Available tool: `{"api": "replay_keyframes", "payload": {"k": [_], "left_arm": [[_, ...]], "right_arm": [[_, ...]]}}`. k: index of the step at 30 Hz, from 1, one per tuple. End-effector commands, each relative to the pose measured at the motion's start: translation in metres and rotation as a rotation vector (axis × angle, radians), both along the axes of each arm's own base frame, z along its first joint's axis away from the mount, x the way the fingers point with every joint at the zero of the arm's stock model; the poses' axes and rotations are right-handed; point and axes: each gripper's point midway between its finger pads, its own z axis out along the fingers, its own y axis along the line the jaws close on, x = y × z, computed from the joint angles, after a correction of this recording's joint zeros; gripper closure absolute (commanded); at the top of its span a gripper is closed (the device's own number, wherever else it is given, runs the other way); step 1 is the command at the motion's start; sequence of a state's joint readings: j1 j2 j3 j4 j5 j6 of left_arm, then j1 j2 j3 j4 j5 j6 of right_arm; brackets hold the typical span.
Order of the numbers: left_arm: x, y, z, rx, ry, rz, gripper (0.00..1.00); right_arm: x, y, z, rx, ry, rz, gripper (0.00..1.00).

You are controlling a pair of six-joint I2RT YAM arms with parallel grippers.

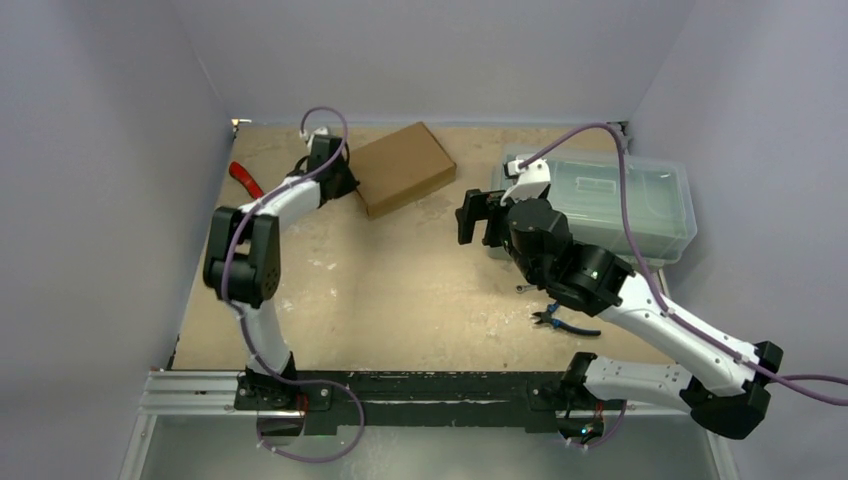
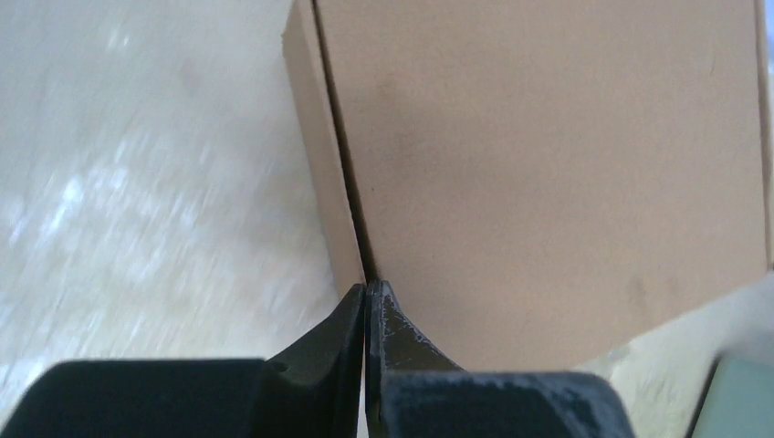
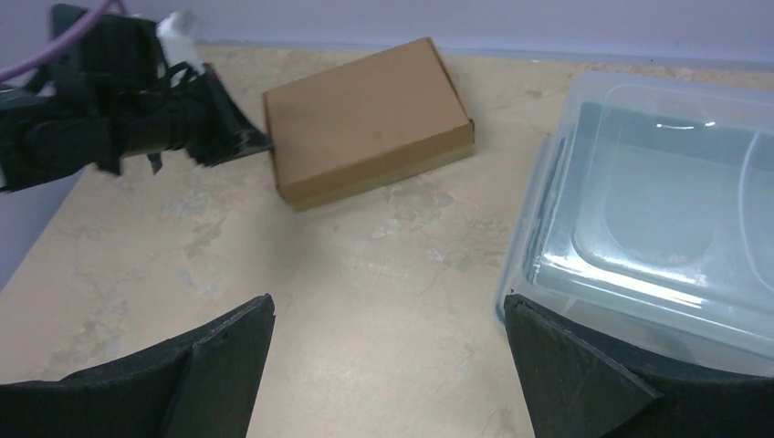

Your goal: Unpack the express box

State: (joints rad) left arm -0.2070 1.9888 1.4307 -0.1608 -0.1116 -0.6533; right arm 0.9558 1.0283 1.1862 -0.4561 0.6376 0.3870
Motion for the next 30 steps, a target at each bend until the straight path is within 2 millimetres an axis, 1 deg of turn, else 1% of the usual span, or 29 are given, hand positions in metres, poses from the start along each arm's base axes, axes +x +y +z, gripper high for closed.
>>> {"api": "replay_keyframes", "payload": {"k": [1,3,4,5,6,7,8,9,10,11,12,13,14,15,17,18,21,23,24,25,26,28,30], "left_arm": [[-0.103,0.001,-0.013,-0.046,0.162,-0.005,1.0],[-0.13,0.002,0.008,-0.074,0.141,-0.026,1.0],[-0.145,-0.002,0.015,-0.098,0.144,-0.059,1.0],[-0.157,-0.008,0.028,-0.125,0.125,-0.108,1.0],[-0.168,-0.008,0.039,-0.124,0.116,-0.133,1.0],[-0.179,-0.003,0.049,-0.108,0.116,-0.139,1.0],[-0.187,0.0,0.063,-0.096,0.091,-0.148,0.96],[-0.192,0.005,0.078,-0.08,0.054,-0.146,0.81],[-0.195,0.01,0.095,-0.064,0.012,-0.139,0.66],[-0.195,0.014,0.111,-0.053,-0.029,-0.136,0.54],[-0.193,0.015,0.126,-0.047,-0.068,-0.14,0.44],[-0.19,0.015,0.139,-0.045,-0.091,-0.143,0.37],[-0.185,0.015,0.149,-0.047,-0.108,-0.143,0.33],[-0.18,0.012,0.157,-0.053,-0.118,-0.148,0.31],[-0.166,0.009,0.167,-0.062,-0.147,-0.148,0.27],[-0.157,0.009,0.17,-0.073,-0.158,-0.144,0.26],[-0.123,0.005,0.165,-0.109,-0.15,-0.155,0.25],[-0.099,0.009,0.151,-0.115,-0.113,-0.136,0.25],[-0.085,0.008,0.149,-0.124,-0.106,-0.142,0.25],[-0.073,0.01,0.14,-0.117,-0.087,-0.139,0.22],[-0.063,0.014,0.126,-0.106,-0.045,-0.12,0.2],[-0.047,0.015,0.107,-0.104,0.01,-0.125,0.19],[-0.034,0.015,0.086,-0.091,0.032,-0.143,0.18]], "right_arm": [[0.006,0.011,-0.015,-0.046,0.013,0.013,0.01],[0.007,0.021,-0.026,-0.073,0.043,0.047,0.01],[0.007,0.026,-0.032,-0.087,0.061,0.065,0.01],[0.006,0.031,-0.038,-0.1,0.082,0.085,0.01],[0.006,0.035,-0.043,-0.112,0.099,0.098,0.01],[0.006,0.039,-0.048,-0.12,0.119,0.114,0.01],[0.005,0.044,-0.053,-0.129,0.138,0.131,0.01],[0.005,0.05,-0.056,-0.13,0.149,0.152,0.01],[0.005,0.056,-0.059,-0.123,0.156,0.168,0.01],[0.005,0.062,-0.061,-0.102,0.162,0.181,0.01],[0.006,0.069,-0.062,-0.076,0.165,0.194,0.01],[0.005,0.076,-0.064,-0.041,0.176,0.207,0.01],[0.004,0.084,-0.066,-0.014,0.182,0.227,0.01],[0.003,0.091,-0.068,0.014,0.188,0.246,0.01],[0.002,0.103,-0.073,0.066,0.211,0.27,0.01],[0.002,0.109,-0.076,0.089,0.223,0.277,0.01],[0.0,0.124,-0.094,0.127,0.297,0.284,0.01],[0.002,0.128,-0.108,0.133,0.331,0.269,0.01],[0.0,0.134,-0.113,0.142,0.343,0.289,0.01],[-0.002,0.141,-0.115,0.168,0.346,0.316,0.01],[-0.005,0.146,-0.12,0.185,0.354,0.341,0.01],[-0.008,0.153,-0.125,0.224,0.348,0.379,0.01],[-0.016,0.167,-0.131,0.278,0.361,0.454,0.01]]}}
